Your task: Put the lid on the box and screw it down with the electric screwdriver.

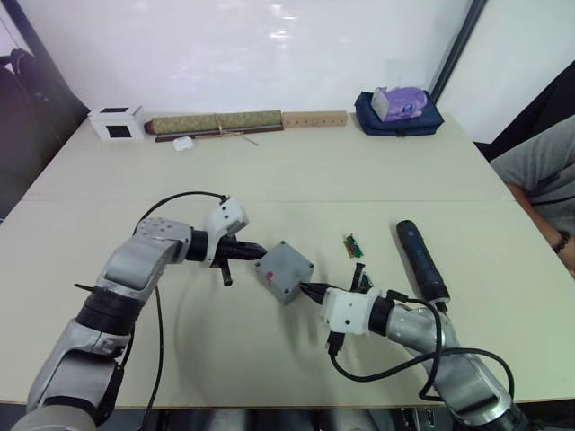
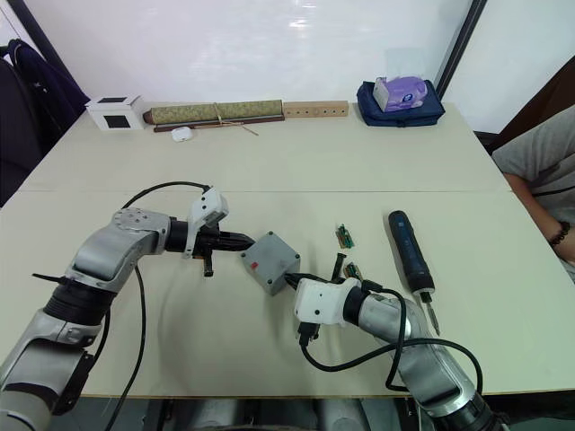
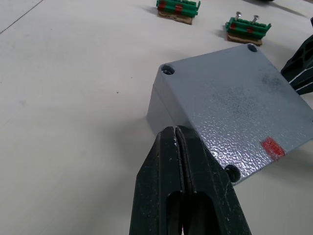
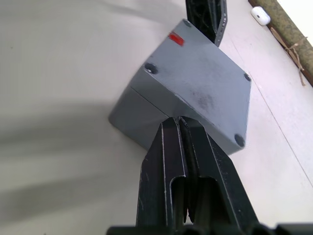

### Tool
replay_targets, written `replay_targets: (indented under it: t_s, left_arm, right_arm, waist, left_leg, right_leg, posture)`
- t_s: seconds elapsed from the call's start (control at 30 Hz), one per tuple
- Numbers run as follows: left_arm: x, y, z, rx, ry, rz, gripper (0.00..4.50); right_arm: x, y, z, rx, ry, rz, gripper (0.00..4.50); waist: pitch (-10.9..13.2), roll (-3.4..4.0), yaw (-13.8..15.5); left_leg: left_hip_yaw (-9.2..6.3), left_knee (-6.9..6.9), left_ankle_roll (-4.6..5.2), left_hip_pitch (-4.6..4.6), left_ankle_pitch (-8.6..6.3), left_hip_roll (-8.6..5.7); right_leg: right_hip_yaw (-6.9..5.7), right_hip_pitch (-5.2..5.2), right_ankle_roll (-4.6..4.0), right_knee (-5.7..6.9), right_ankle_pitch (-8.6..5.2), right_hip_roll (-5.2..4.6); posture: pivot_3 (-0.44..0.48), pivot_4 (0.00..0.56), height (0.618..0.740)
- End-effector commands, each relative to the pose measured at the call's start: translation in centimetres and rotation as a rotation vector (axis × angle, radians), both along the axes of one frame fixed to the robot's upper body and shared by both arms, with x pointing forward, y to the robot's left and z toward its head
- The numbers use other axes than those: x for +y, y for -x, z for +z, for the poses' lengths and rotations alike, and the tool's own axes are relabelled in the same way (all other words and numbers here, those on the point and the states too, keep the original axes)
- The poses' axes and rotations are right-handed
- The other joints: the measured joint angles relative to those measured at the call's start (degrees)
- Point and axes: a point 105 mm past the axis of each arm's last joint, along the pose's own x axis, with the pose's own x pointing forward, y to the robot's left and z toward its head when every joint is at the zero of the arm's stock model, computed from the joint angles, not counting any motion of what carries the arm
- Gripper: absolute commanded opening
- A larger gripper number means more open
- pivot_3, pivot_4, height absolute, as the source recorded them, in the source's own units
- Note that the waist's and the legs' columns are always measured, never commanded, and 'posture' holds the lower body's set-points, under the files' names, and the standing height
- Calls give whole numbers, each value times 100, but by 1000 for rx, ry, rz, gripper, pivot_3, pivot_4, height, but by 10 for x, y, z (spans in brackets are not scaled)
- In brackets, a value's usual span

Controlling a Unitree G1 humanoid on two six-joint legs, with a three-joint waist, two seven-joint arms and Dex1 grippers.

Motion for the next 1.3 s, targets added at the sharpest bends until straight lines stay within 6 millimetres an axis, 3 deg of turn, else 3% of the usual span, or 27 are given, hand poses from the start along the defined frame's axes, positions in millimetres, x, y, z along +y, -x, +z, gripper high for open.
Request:
replay_targets:
  t_s: [0.03,0.33,0.53,0.77,1.1,1.3]
  left_arm:
    - [-5,5,8,-25,28,-40,0]
    - [0,-15,12,-88,45,50,0]
    - [0,-24,-1,-96,-1,51,0]
    - [-21,2,-24,-26,-34,-80,0]
    - [-16,28,-18,14,-27,-98,0]
    - [-19,29,-17,7,-17,-70,0]
  right_arm:
    - [5,1,10,-36,-23,23,53]
    - [-7,4,2,1,21,5,53]
    - [-5,-2,-3,12,32,-5,53]
    - [-2,-19,-7,-14,70,-22,53]
    - [-1,-27,-6,-33,86,-16,53]
    - [0,-25,-8,-24,85,-6,53]
  waist:
    - [0,0,0]
    - [0,0,11]
    - [0,0,-2]
    - [0,0,-11]
    - [2,4,0]
    - [2,4,7]
  left_leg:
    - [0,0,0,0,0,0]
    - [-1,6,0,-2,0,0]
    - [-1,12,0,-3,0,-1]
    - [0,15,0,-4,0,-1]
    - [-1,15,1,-4,-1,2]
    - [-1,17,1,-5,-1,0]
  right_leg:
    - [0,0,0,0,0,0]
    - [-1,2,0,0,0,-1]
    - [-2,2,1,1,0,2]
    - [-1,4,1,1,0,0]
    - [0,2,1,3,0,-1]
    - [-1,4,1,3,0,-3]
  posture:
    - [0,150,740]
    - [0,150,740]
    - [0,150,740]
    - [0,150,740]
    - [0,150,740]
    - [0,150,740]
